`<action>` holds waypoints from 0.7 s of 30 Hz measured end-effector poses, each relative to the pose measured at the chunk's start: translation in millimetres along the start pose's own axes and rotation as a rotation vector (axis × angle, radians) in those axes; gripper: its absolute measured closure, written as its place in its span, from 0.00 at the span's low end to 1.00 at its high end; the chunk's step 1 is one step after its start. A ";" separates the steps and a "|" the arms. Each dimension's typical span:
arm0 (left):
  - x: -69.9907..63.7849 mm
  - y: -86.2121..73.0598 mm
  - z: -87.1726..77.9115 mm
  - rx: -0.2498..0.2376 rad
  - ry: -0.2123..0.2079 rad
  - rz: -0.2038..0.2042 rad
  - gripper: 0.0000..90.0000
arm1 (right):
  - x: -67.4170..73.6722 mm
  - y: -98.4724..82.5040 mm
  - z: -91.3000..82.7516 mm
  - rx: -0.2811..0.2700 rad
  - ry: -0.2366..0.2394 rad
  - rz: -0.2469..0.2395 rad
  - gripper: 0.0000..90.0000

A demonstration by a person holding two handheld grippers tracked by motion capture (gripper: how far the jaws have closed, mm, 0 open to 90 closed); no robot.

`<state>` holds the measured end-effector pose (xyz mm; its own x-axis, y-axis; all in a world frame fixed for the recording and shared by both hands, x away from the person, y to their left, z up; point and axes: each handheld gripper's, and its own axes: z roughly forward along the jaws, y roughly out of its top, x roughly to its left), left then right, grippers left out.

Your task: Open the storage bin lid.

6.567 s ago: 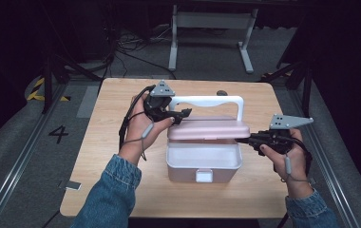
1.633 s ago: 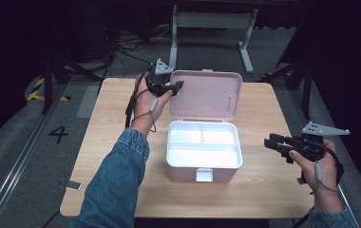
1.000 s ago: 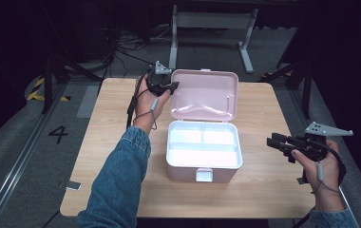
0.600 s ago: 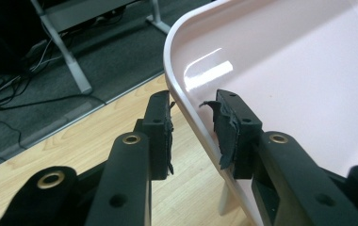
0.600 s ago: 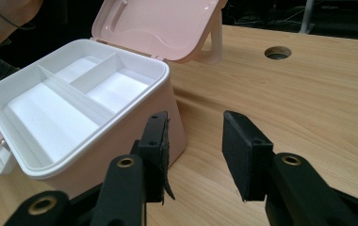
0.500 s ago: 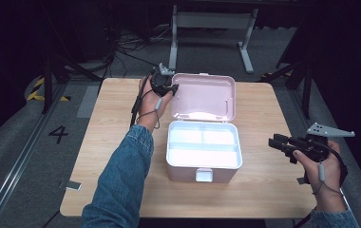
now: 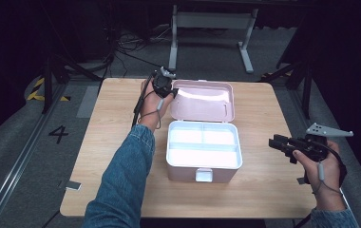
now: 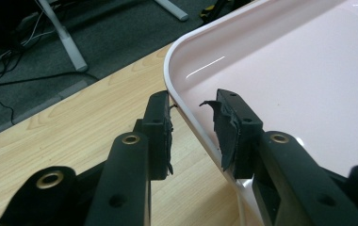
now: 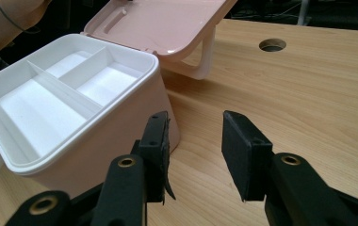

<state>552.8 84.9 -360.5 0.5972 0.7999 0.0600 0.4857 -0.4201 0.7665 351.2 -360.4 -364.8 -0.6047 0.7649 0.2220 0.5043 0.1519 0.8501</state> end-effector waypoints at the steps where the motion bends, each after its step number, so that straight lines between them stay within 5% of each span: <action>1: 0.3 -0.9 1.5 -0.004 0.000 -0.007 0.74 | -0.2 -0.2 0.1 0.002 0.000 0.000 0.69; 8: 1.9 -8.2 9.7 0.023 -0.006 -0.001 0.73 | 0.2 -1.0 2.0 0.009 -0.001 -0.004 0.69; 11: -0.7 -10.4 13.0 0.019 -0.070 -0.024 0.84 | -0.5 -1.6 2.8 0.014 0.000 0.001 0.69; 21: -15.0 -7.2 14.6 0.026 -0.079 0.043 0.76 | -1.9 -3.1 5.0 0.024 -0.005 0.009 0.69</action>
<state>549.7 69.7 -376.2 0.6659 0.7449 0.0412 0.4742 -0.4653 0.7474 353.8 -359.2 -370.2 -0.5973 0.7693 0.2269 0.5241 0.1602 0.8365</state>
